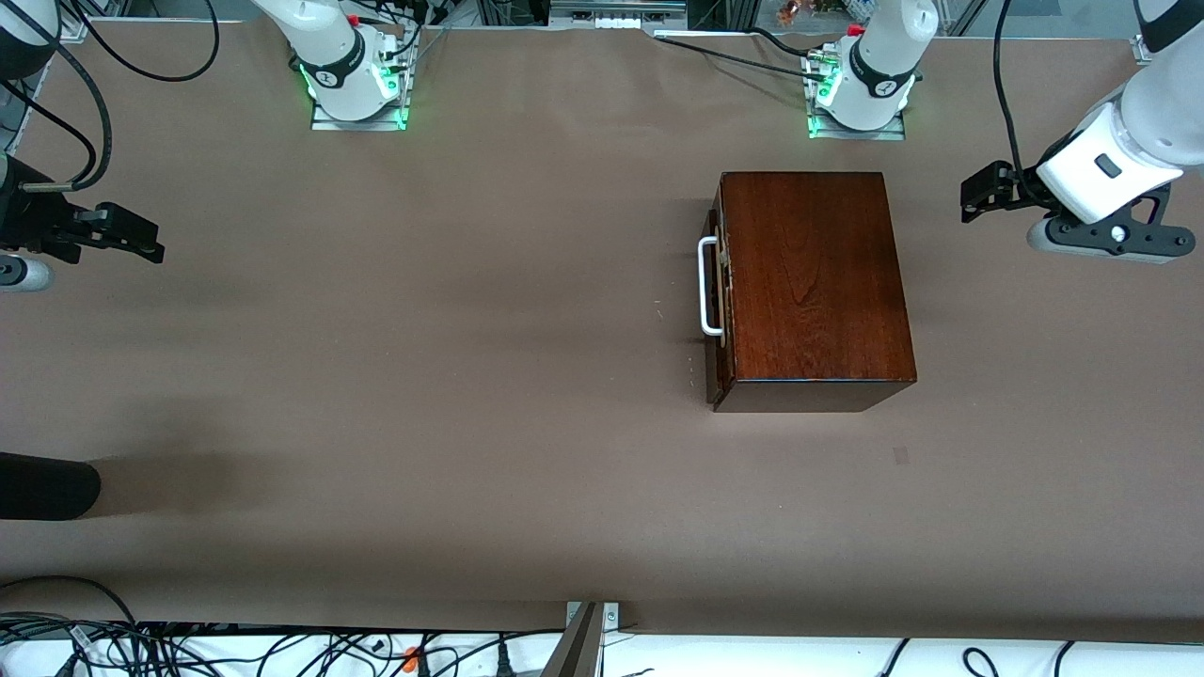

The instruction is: Open drawer, take yellow block, close drawer

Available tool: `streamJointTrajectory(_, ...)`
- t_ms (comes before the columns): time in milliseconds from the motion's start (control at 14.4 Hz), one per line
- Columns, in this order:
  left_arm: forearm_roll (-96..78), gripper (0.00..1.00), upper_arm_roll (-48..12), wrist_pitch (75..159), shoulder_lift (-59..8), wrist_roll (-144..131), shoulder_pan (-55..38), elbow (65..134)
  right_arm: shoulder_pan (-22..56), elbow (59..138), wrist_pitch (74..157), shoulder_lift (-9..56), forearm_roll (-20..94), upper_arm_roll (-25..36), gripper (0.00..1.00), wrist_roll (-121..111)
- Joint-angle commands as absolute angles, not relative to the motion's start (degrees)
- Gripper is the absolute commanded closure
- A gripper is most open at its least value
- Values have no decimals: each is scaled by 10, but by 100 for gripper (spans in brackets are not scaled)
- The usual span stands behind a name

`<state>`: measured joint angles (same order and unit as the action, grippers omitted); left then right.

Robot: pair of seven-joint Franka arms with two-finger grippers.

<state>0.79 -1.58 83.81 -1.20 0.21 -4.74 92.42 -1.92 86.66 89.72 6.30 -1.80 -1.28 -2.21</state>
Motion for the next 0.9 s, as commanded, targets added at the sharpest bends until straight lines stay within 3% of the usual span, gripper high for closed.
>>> streamJointTrajectory(0,-4,0,-17,823,-39,4,-50,906,-26,864,892,57,-10,-18,0,-19)
streamJointTrajectory(278,-4,0,-67,838,-68,-3,-54,906,-26,864,892,57,-10,-18,0,-19)
streamJointTrajectory(626,2,0,-187,950,-135,-136,-58,907,-26,864,892,57,-10,-18,0,-19)
streamJointTrajectory(834,6,0,-211,1000,-175,-223,-105,907,-27,862,892,57,-10,-18,0,-18)
